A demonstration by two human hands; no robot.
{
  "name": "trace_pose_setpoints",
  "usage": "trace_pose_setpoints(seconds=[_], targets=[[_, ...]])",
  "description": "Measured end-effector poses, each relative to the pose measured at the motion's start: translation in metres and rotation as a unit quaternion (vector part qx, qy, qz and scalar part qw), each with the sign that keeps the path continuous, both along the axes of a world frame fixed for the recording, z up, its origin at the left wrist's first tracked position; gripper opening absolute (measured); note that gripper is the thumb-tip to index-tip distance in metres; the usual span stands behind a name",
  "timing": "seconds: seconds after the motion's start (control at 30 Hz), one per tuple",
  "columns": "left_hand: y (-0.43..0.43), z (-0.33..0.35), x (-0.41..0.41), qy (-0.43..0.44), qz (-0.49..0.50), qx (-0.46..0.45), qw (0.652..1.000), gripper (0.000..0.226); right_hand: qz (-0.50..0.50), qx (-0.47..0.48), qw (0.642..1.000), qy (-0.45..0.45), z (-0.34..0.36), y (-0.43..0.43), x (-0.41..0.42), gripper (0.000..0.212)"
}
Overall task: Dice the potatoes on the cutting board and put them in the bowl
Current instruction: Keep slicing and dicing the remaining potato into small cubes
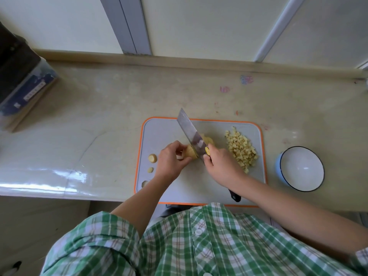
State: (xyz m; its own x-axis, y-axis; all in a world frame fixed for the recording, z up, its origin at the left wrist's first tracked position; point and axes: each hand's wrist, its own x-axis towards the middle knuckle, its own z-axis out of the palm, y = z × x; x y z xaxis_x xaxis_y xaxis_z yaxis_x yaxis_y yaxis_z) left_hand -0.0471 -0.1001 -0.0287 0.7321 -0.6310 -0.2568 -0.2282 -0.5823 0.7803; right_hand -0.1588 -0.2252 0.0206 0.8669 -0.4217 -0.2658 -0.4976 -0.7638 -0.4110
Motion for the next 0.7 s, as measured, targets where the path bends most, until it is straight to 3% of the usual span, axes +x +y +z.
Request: trace_pose_setpoints(seconds=[0.7], targets=[[-0.004, -0.001, -0.002, 0.012, 0.018, 0.003, 1.000, 0.026, 0.023, -0.024, 0.999, 0.041, -0.002, 0.015, 0.003, 0.009]])
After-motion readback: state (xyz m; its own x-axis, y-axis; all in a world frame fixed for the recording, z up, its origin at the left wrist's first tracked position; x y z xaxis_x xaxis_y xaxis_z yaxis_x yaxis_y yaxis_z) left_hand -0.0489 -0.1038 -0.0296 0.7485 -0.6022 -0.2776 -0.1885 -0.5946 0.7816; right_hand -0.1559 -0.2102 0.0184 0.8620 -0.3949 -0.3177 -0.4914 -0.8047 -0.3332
